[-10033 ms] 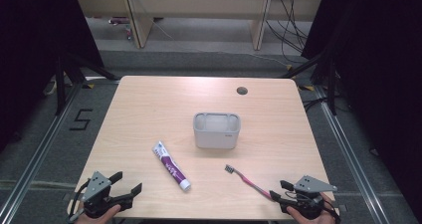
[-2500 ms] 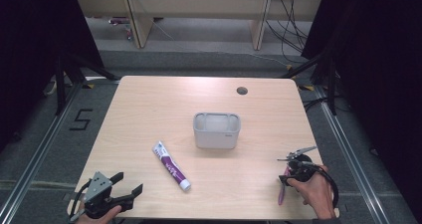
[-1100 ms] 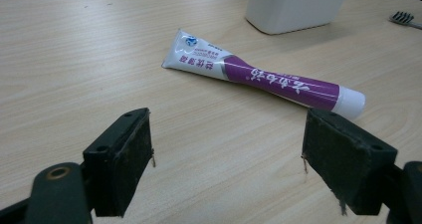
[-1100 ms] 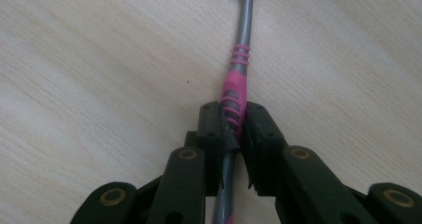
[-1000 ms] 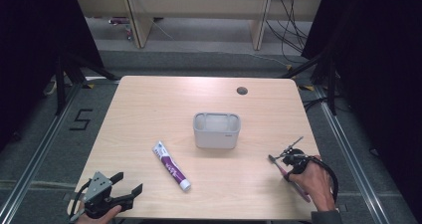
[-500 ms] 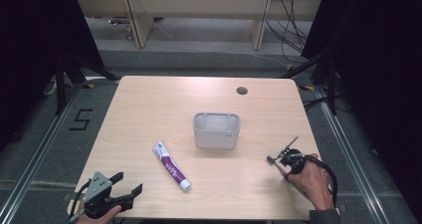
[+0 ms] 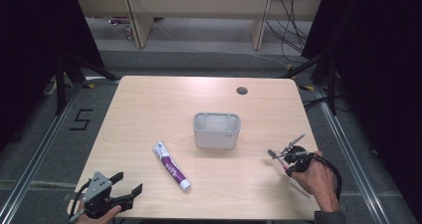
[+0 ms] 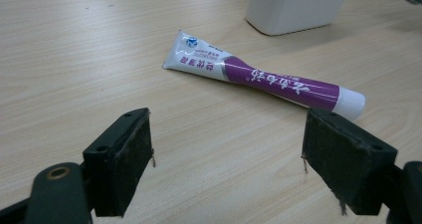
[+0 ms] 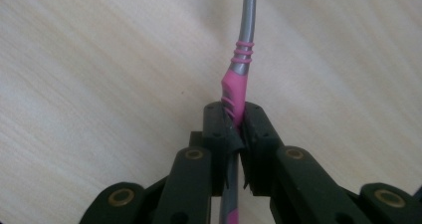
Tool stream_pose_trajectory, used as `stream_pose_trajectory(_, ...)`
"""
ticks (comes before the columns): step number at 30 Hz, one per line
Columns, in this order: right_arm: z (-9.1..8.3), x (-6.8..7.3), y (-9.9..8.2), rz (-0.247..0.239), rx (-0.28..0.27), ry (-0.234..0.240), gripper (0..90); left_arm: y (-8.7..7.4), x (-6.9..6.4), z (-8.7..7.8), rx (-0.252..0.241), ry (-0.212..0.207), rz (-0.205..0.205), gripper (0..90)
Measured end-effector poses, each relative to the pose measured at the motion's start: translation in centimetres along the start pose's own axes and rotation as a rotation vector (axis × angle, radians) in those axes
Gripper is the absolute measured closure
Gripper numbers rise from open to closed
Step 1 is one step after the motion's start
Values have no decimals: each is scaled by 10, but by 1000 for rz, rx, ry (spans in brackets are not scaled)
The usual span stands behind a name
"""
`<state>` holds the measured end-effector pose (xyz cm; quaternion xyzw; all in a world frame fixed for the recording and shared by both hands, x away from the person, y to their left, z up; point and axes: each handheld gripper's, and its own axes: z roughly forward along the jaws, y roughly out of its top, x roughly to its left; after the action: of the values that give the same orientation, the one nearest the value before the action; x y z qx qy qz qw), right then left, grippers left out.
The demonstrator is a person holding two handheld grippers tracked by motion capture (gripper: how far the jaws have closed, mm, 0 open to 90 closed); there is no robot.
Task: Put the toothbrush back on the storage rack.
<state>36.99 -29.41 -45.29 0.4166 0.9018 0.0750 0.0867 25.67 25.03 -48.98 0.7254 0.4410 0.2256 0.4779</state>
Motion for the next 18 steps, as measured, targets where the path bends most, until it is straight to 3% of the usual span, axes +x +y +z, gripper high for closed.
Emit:
stream_pose_trajectory(3, -5, -2, -1, 1, -50, -13, 822, 0, 0, 0, -1, -1, 1, 191)
stream_pose_trajectory(4, -8, -2, -1, 23, -65, -6, 822, 0, -1, -1, 5, 8, -11, 191)
stream_pose_trajectory(6, -13, -3, -1, 17, -129, -4, 823, 0, 0, 0, -7, 1, 0, 191)
stream_pose_trajectory(8, -18, -2, 0, 44, -174, 2, 823, 0, 0, 0, -9, 0, -4, 191)
stream_pose_trajectory(12, -25, -5, 0, 54, -301, 13, 823, 0, 0, 0, -9, 0, -3, 191)
stream_pose_trajectory(14, -29, -7, 0, 48, -394, 22, 823, 0, 1, 0, -8, 0, 0, 190)
stream_pose_trajectory(16, -34, -6, 0, 78, -415, 43, 823, 0, 0, 0, -10, -1, -2, 191)
stream_pose_trajectory(17, -32, -9, 0, 59, -482, 16, 823, 0, 0, 0, -8, 0, -3, 190)
stream_pose_trajectory(18, -36, -9, 0, 61, -465, 9, 823, 0, 0, 0, -8, 1, -1, 190)
